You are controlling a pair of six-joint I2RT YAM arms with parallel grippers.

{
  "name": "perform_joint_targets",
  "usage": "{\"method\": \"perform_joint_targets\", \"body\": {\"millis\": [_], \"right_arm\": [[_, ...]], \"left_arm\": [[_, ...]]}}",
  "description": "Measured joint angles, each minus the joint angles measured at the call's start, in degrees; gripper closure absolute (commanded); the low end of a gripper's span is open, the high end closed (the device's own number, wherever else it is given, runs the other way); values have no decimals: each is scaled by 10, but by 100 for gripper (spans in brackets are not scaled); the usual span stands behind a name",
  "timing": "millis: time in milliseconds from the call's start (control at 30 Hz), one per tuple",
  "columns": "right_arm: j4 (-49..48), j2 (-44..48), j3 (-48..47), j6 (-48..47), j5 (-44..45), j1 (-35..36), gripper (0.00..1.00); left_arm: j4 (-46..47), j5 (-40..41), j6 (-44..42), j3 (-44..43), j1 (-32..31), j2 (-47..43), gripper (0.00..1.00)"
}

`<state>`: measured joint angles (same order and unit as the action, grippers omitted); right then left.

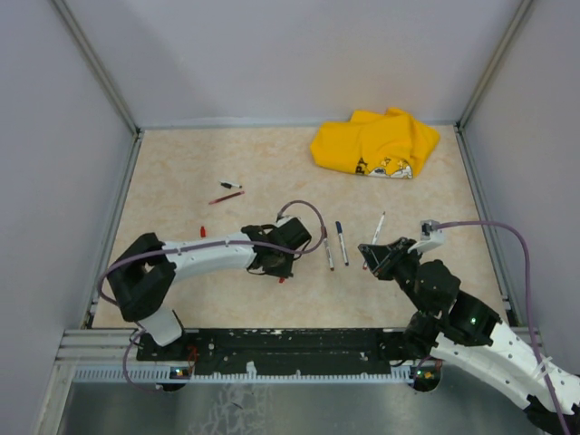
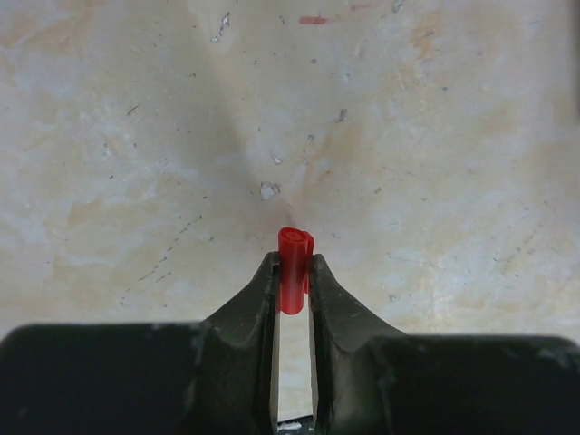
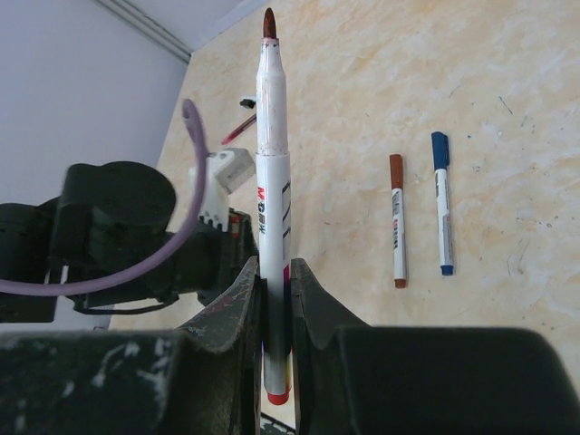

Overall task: Insert the pens into the pen caps
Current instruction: Insert the pen cap onto the pen.

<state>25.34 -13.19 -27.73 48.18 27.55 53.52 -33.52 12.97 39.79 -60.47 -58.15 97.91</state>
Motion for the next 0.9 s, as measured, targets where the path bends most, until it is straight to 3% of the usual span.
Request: {"method": "perform_joint_targets", "body": {"millis": [233, 467, 900], "right_arm": [[-1, -9, 0, -7, -9, 0, 100], [-22, -85, -2, -38, -49, 0, 100], [-226, -238, 9, -35, -232, 10, 100]], "left_arm": [[56, -6, -31, 28, 0, -131, 82], [113, -5, -35, 53, 0, -242, 82], [216, 26, -11, 127, 0, -448, 80]]}}
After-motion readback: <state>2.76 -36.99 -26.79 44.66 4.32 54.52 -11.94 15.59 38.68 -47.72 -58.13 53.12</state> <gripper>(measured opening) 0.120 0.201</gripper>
